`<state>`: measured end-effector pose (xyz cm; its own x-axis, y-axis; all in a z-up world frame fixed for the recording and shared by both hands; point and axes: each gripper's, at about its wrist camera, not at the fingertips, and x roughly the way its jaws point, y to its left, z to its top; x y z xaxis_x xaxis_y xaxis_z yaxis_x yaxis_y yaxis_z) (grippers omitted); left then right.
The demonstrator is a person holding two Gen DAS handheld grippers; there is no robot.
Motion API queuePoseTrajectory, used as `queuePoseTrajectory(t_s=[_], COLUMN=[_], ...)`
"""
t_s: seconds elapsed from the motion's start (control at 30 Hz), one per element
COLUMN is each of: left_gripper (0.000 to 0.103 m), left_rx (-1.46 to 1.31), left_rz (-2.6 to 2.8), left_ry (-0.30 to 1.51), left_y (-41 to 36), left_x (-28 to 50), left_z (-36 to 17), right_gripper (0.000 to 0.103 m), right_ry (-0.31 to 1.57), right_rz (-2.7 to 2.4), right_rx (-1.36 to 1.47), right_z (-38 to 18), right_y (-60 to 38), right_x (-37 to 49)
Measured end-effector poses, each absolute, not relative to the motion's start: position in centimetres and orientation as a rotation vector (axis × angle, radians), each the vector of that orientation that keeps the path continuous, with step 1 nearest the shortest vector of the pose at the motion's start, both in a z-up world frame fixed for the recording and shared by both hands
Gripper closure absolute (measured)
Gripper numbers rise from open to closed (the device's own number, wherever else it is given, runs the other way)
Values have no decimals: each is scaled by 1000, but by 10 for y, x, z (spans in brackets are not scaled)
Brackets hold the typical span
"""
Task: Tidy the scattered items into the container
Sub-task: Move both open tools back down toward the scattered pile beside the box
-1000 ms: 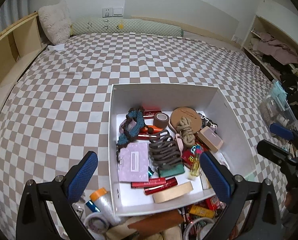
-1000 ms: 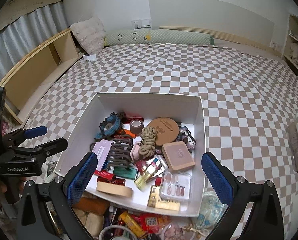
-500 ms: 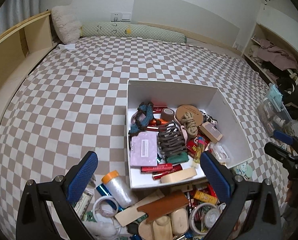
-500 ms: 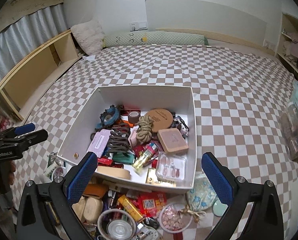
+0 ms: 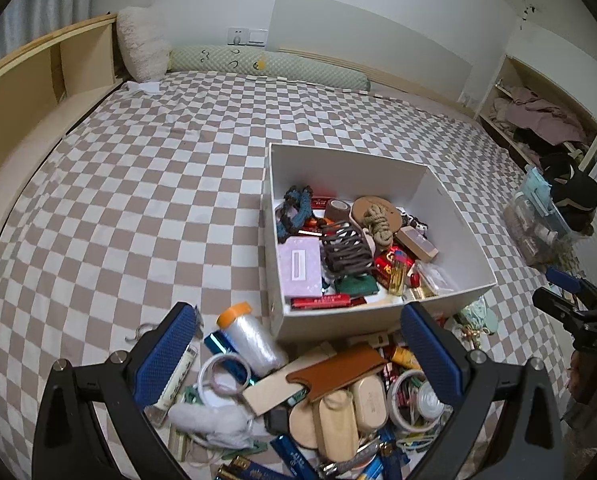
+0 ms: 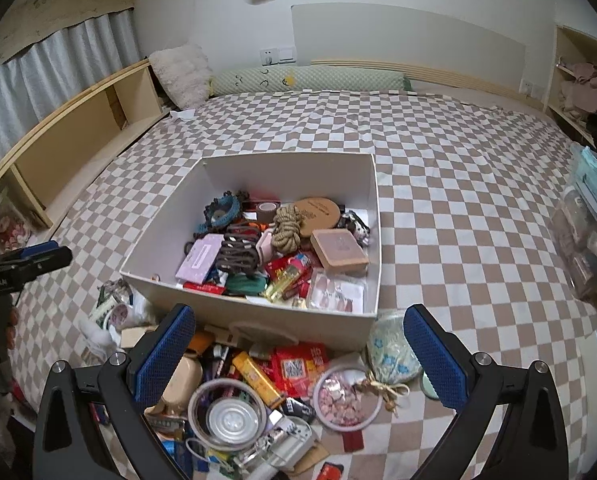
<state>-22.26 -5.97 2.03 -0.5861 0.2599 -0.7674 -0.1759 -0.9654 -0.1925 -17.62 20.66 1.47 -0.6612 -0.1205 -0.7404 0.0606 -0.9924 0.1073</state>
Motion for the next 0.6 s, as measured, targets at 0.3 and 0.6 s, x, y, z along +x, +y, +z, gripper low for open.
queuePoseTrajectory(t_s=[0.3, 0.6], left_gripper=[0, 0], left_rx=[-1318, -1452], left_rz=[2618, 2595], left_ry=[-154, -145], left_y=[-88, -115], left_x=[-199, -189], left_z=[5, -20], right_gripper=[0, 0], right_ry=[-95, -156], right_rz=[-2774, -2750], right_rx=[1262, 1295], right_z=[-3, -26], right_y=[210, 221], right_x=[-154, -138])
